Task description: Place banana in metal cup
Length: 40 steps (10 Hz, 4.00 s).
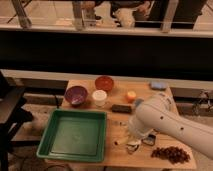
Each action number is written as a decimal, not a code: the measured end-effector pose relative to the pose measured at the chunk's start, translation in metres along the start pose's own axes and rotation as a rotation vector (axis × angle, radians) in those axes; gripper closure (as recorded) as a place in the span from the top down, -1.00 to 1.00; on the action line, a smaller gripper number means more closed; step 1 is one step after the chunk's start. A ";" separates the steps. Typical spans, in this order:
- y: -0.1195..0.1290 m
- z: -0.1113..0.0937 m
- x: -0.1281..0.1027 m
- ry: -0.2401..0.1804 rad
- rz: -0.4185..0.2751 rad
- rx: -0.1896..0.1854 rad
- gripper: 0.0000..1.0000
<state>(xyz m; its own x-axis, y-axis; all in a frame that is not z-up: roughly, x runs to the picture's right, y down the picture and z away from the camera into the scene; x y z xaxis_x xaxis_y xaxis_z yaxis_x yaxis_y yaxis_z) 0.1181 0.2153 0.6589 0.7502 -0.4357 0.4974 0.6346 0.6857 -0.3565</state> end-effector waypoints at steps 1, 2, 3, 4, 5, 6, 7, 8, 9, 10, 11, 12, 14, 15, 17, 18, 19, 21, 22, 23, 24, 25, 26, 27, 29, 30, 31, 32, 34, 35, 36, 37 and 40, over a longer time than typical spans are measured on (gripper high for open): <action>0.002 0.002 0.002 -0.003 0.003 -0.001 -1.00; 0.005 0.005 0.004 -0.007 0.005 -0.001 -1.00; 0.007 0.005 0.008 -0.005 0.007 0.001 -1.00; 0.010 0.006 0.012 0.000 0.012 0.004 -1.00; 0.010 0.007 0.019 0.007 0.014 0.006 -1.00; 0.008 0.011 0.024 0.006 0.009 0.007 -1.00; 0.009 0.015 0.025 0.005 0.009 0.006 -1.00; 0.011 0.019 0.027 0.001 0.010 0.005 -1.00; 0.012 0.022 0.028 0.001 0.009 0.004 -1.00; 0.013 0.026 0.027 -0.002 0.006 0.000 -1.00; 0.013 0.029 0.026 -0.005 0.001 -0.006 -1.00; 0.015 0.031 0.025 -0.008 0.001 -0.009 -1.00; 0.018 0.033 0.021 -0.016 0.000 -0.016 -1.00; 0.018 0.033 0.019 -0.019 -0.003 -0.017 -1.00; 0.022 0.032 0.015 -0.028 0.001 -0.018 -1.00; 0.022 0.032 0.013 -0.032 -0.002 -0.018 -1.00; 0.021 0.033 0.010 -0.037 -0.008 -0.018 -1.00; 0.021 0.033 0.007 -0.044 -0.013 -0.019 -1.00; 0.022 0.034 0.006 -0.046 -0.014 -0.020 -1.00; 0.022 0.035 0.005 -0.048 -0.021 -0.025 -1.00; 0.020 0.036 0.004 -0.047 -0.029 -0.026 -0.99; 0.018 0.037 0.003 -0.043 -0.038 -0.027 -0.88; 0.018 0.037 0.003 -0.033 -0.045 -0.027 -0.66; 0.018 0.038 0.004 -0.028 -0.045 -0.030 -0.45; 0.014 0.039 0.003 -0.022 -0.051 -0.035 -0.08; 0.015 0.040 0.004 -0.021 -0.050 -0.042 0.16; 0.016 0.040 0.005 -0.020 -0.047 -0.044 0.35; 0.016 0.040 0.005 -0.019 -0.045 -0.046 0.52; 0.016 0.039 0.007 -0.019 -0.041 -0.051 0.60; 0.017 0.038 0.007 -0.020 -0.038 -0.053 0.60; 0.017 0.038 0.008 -0.023 -0.037 -0.055 0.60; 0.017 0.038 0.008 -0.026 -0.037 -0.056 0.60; 0.017 0.037 0.009 -0.030 -0.034 -0.058 0.60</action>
<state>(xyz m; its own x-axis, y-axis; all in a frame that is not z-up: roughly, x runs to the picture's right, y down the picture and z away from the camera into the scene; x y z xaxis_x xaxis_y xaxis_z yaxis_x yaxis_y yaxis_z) 0.1285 0.2445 0.6872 0.7225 -0.4397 0.5335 0.6700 0.6356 -0.3835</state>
